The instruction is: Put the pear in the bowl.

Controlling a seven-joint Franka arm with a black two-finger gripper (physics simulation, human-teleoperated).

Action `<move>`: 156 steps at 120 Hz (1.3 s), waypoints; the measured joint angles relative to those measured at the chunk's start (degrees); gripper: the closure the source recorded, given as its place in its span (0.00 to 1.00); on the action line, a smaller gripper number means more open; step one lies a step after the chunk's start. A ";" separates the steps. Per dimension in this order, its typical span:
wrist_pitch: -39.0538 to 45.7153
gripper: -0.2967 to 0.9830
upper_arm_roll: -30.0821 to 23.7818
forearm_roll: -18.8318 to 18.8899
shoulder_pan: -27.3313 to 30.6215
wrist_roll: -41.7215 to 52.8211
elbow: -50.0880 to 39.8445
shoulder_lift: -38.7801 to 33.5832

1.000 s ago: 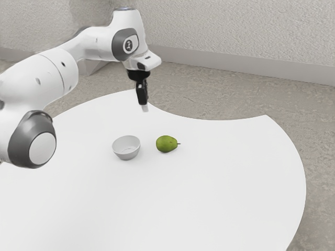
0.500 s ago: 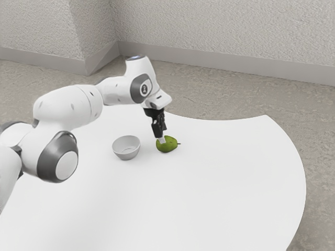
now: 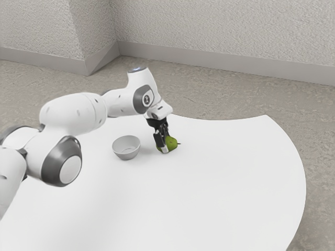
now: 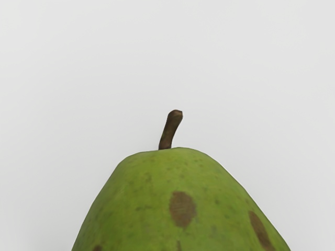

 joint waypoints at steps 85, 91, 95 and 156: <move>0.23 0.47 0.15 -0.13 -0.33 1.19 -5.76 -6.69; 0.19 0.47 0.17 -0.07 -0.28 1.21 -8.59 -9.59; 0.17 0.47 0.17 -0.02 -0.15 1.22 -10.77 -11.73; -0.11 0.45 0.27 6.09 6.09 1.34 -33.64 -28.52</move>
